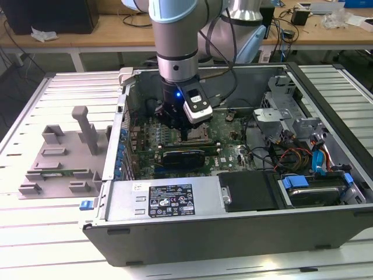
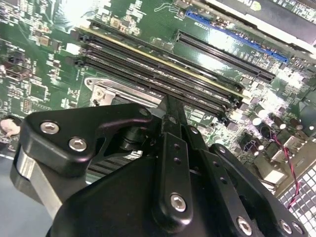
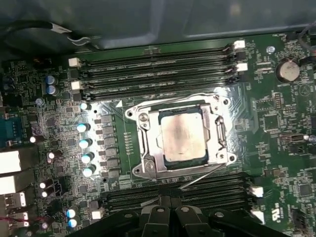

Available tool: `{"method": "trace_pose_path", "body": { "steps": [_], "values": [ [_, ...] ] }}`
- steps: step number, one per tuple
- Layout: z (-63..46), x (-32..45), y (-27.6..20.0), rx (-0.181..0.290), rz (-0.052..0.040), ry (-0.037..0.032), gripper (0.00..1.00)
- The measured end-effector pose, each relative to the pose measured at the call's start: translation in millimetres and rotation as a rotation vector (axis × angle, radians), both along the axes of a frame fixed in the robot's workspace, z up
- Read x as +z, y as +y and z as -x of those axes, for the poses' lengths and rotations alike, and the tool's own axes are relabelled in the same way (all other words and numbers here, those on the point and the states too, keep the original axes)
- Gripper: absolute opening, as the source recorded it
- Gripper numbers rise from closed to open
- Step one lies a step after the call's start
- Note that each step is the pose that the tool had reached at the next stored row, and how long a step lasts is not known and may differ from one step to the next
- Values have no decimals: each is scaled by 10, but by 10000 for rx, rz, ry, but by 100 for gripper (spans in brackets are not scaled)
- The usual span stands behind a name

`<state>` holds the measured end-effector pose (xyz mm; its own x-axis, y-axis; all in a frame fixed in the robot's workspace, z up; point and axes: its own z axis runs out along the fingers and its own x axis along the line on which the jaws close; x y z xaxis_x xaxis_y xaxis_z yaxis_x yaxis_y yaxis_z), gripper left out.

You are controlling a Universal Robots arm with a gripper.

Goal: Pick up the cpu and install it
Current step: 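Install the second cpu locking lever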

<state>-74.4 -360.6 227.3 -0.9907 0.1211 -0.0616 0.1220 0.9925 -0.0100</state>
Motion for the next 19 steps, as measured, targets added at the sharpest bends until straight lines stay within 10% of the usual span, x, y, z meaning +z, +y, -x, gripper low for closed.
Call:
{"method": "trace_pose_path", "body": {
  "steps": [4, 13, 19],
  "values": [
    [13, -69, -20, 78, -151, -4, 11],
    [74, -157, -22, 115, -196, -46, 11],
    [100, -166, -40, 956, -197, -43, 11]
  ]
}}
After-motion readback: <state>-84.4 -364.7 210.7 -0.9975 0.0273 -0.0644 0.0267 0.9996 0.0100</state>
